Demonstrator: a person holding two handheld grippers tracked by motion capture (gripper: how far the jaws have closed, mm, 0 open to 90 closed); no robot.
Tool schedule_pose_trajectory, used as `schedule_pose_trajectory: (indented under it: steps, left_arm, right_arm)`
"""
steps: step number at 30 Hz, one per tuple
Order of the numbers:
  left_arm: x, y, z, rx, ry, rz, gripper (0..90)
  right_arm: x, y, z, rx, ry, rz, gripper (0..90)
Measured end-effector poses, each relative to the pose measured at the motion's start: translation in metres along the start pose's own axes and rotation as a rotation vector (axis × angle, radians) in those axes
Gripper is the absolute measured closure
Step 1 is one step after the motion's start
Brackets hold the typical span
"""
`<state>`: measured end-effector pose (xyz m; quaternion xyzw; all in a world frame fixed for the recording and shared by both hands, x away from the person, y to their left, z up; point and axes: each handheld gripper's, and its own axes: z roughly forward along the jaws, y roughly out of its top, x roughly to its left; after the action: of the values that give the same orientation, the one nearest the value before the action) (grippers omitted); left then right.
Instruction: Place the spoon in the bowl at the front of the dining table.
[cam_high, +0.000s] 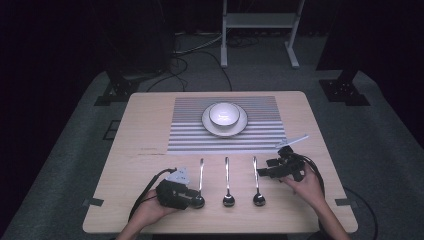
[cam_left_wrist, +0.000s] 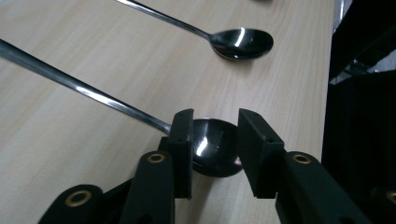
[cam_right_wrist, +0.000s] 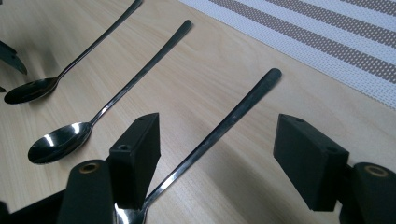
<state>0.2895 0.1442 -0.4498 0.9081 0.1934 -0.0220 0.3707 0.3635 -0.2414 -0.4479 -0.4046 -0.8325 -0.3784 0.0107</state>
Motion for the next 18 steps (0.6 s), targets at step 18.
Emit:
schedule_pose_trajectory:
  steps: [18]
  left_arm:
    - [-0.005, -0.002, 0.015, 0.076, 0.025, 0.06, 69.1]
  right_arm:
    - [0.035, 0.058, 0.02, 0.045, 0.085, -0.075, 29.5]
